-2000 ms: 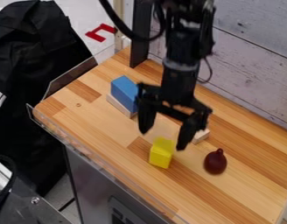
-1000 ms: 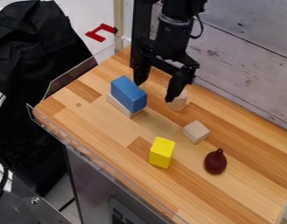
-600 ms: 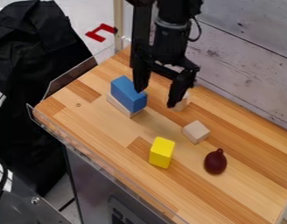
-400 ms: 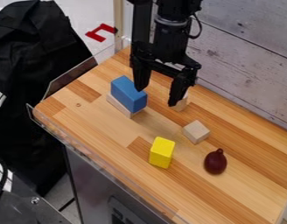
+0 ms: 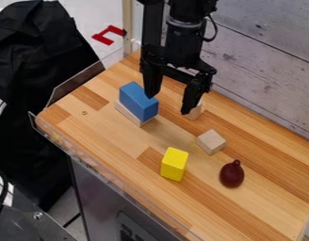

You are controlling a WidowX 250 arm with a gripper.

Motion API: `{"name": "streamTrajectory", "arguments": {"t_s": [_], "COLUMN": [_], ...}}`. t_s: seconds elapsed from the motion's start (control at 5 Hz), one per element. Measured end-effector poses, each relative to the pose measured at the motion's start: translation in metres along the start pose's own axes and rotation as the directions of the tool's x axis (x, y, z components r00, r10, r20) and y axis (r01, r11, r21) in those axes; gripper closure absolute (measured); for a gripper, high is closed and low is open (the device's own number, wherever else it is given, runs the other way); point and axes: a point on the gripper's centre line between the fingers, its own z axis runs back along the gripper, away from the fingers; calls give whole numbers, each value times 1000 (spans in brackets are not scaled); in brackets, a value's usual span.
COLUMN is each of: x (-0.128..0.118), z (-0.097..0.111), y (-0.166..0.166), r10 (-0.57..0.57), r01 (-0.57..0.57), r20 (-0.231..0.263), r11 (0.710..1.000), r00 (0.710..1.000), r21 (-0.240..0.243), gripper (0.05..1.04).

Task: Remove the yellow cube from the tower and put it in the middle of the table

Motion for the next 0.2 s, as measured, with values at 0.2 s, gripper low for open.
{"name": "streamTrajectory", "arguments": {"t_s": [0.2], "x": [0], "z": [0], "y": [0], "r10": [2], "r01": [-2], "r20": [0], "r11": [1000], "r00": [1000], "r21": [0], "gripper": [83]}}
